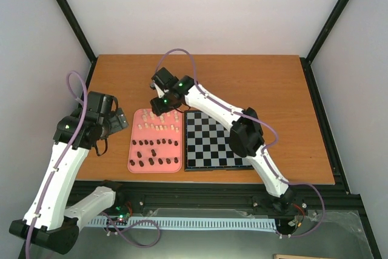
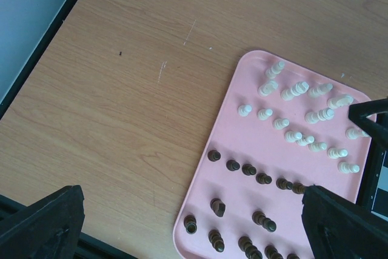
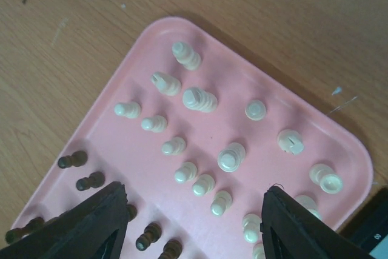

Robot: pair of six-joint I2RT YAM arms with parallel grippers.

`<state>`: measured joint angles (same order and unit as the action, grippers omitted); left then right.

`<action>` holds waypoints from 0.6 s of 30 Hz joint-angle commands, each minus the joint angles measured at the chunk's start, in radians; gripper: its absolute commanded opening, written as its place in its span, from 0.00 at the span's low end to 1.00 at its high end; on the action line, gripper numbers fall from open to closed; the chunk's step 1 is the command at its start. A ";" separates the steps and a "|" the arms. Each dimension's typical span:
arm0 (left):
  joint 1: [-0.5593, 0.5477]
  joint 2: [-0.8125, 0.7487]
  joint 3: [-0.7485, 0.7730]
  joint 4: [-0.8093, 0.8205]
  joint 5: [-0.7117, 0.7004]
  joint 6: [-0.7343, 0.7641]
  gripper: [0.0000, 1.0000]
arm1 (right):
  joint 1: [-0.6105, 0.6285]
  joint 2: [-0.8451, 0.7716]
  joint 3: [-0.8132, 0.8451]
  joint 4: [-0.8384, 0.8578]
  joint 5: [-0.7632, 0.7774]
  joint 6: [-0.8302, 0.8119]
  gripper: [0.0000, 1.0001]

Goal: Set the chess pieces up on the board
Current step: Pick up the chess piece from the storage box.

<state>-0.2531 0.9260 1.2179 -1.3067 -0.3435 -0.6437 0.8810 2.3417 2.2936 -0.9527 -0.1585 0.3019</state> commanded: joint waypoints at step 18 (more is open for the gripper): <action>0.008 -0.008 -0.006 0.003 0.031 0.026 1.00 | 0.035 0.108 0.024 -0.031 0.010 0.009 0.47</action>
<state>-0.2531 0.9340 1.2060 -1.3025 -0.3210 -0.6342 0.9070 2.4176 2.2936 -0.9661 -0.1650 0.3046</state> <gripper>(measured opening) 0.997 0.473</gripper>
